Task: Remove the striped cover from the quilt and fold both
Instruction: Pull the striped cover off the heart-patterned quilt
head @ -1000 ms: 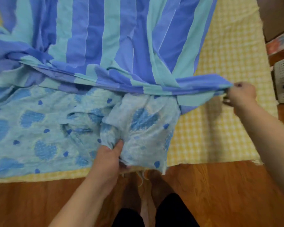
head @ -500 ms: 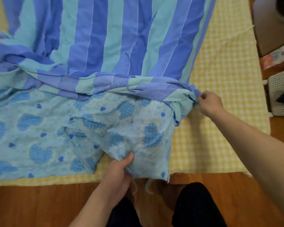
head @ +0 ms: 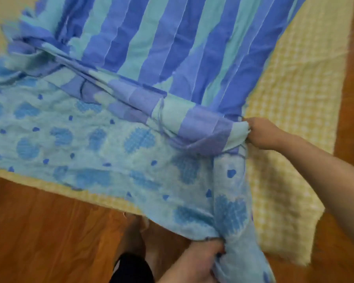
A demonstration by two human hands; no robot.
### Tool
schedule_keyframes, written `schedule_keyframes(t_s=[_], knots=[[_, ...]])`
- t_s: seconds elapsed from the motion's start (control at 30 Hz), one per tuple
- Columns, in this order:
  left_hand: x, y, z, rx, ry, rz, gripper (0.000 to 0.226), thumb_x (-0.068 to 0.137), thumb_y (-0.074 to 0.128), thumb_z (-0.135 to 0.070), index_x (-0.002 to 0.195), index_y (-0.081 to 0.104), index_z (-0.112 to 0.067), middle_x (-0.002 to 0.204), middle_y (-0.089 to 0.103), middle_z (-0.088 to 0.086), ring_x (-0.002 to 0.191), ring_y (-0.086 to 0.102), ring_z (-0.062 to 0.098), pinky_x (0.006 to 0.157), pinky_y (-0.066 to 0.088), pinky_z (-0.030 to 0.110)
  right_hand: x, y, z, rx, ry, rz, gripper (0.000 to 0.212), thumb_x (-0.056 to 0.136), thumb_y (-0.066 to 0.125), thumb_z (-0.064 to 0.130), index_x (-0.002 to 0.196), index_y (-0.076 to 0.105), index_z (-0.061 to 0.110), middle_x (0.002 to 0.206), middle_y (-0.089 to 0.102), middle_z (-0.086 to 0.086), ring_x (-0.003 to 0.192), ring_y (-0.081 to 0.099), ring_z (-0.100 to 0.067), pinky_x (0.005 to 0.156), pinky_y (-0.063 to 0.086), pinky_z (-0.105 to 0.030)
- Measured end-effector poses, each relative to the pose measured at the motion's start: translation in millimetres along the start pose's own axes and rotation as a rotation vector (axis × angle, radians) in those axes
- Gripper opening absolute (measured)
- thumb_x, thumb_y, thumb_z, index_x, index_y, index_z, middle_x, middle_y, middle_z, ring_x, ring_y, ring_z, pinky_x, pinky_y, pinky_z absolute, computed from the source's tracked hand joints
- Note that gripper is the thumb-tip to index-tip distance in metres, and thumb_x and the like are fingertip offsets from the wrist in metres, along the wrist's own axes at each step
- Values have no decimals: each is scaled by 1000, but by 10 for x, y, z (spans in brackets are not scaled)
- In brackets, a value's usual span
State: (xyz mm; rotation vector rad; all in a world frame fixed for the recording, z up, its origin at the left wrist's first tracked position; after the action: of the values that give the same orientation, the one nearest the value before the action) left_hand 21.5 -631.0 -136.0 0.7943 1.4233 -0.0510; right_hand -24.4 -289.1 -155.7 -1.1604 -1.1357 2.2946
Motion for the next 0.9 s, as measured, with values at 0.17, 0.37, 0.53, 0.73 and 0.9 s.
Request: schedule_keyframes(t_s=[0.17, 0.37, 0.53, 0.73, 0.9], knots=[[327, 9, 404, 216, 7, -200, 36, 90, 64, 3, 121, 62, -16, 114, 68, -4, 87, 65, -8, 75, 48, 4, -308, -1037, -1575, 154, 558, -472, 7, 85, 60, 10, 88, 60, 16, 103, 67, -24, 97, 65, -33, 73, 45, -39], [363, -1045, -339, 798, 99, -613, 27, 86, 68, -5, 113, 64, -9, 114, 70, 17, 107, 67, 31, 93, 54, 43, -108, -201, -1592, 113, 482, -104, 43, 88, 65, 19, 129, 61, 9, 128, 63, -20, 118, 60, -36, 93, 48, -40], [201, -228, -1376, 1065, 858, -850, 15, 83, 61, -16, 89, 47, -18, 90, 49, 1, 89, 52, 27, 79, 44, 42, -171, -469, -1390, 192, 319, -367, 36, 86, 60, 14, 122, 61, 16, 123, 66, -12, 112, 61, -34, 83, 43, -32], [1103, 1301, -744, 1465, 757, -451, 71, 81, 61, -56, 140, 40, -24, 139, 36, 7, 125, 40, 31, 105, 40, 43, -117, -220, -1363, 246, 172, -55, 64, 81, 64, 11, 141, 44, 20, 136, 57, -6, 122, 55, -26, 97, 44, -31], [1773, 1301, -267, 1780, 481, -755, 98, 91, 53, -53, 158, -10, -20, 164, 2, 15, 150, 8, 42, 111, 34, 59, -93, -59, -1514, 127, -53, 60, 64, 71, 73, 18, 131, 50, 17, 122, 61, -8, 107, 59, -31, 90, 49, -37]])
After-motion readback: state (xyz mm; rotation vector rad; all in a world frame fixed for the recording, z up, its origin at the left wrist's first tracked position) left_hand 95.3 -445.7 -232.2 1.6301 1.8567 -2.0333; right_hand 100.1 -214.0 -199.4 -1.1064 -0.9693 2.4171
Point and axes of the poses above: each hand's wrist, its own x-axis towards the middle knuckle, its own y-axis out of the palm, z = x × y, the point moved 10 cm from there along x, towards the middle knuckle
